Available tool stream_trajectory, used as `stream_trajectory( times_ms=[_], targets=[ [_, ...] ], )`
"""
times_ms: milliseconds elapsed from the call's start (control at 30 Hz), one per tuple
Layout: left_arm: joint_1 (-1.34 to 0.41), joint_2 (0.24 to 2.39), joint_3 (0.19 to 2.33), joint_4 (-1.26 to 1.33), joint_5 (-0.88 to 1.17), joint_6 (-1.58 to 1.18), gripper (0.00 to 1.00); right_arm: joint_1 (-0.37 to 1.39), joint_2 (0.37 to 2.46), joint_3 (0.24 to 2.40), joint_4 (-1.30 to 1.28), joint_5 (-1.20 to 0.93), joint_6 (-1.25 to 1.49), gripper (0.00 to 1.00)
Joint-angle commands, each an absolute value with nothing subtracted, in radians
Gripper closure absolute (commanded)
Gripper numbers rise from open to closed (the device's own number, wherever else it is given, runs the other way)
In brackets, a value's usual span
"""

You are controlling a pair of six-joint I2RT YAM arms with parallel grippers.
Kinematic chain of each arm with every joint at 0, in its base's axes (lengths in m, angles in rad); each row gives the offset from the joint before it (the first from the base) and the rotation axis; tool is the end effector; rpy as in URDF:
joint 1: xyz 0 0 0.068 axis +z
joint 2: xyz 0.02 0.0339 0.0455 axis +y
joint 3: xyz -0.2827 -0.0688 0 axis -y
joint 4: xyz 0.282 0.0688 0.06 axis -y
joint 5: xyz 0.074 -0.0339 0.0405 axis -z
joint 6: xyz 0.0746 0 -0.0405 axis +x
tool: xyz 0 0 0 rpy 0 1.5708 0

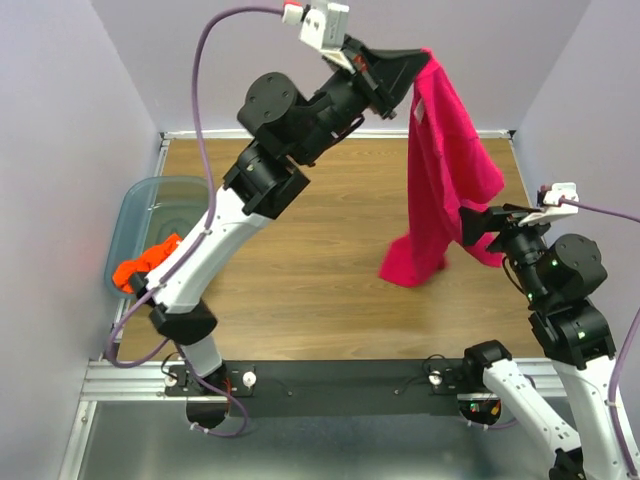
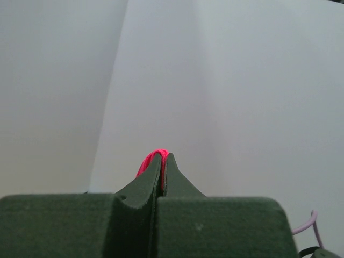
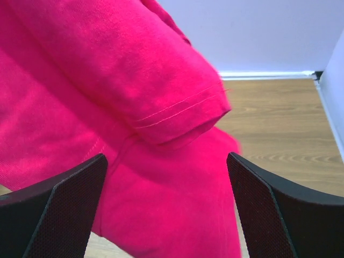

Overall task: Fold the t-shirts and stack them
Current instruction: Move the tshirt to the center of the board

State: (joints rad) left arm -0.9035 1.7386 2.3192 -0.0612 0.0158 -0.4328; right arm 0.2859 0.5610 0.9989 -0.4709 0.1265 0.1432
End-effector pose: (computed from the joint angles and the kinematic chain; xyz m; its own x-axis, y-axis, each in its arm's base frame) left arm 0.2461 -0.3142 0.6708 -0.0541 -0.6089 -0.7914 0.8495 0.3884 -0.3570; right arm 0.1547 0.0357 0.4329 -0.0540 0.1317 -0.9898 -0.1526 0.9785 0.1385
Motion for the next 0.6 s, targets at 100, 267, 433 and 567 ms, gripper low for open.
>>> stream_trajectory(
  times_ms=[100,267,433,567],
  targets=[
    [-0.773,1.420,1.793,0.011,0.046,-0.431,1.00,0.279,0.515,0.999,-0.460,0.095,0.077,0.00],
    [-0.520,1.273,1.251,0.081,0.113,-0.463,1.00,0.279,0.517,0.962,-0.465,0.005,0.086,0.00],
    [-0.384,1.400,1.016,0.071,0.045,-0.391,0.91,0.279,0.575,0.907,-0.480,-0.089,0.155,0.00],
    [-0.336,1.577,1.090,0.046,-0.032,-0.367,0.61,0.279,0.632,0.871,-0.486,-0.115,0.207,0.00]
  ],
)
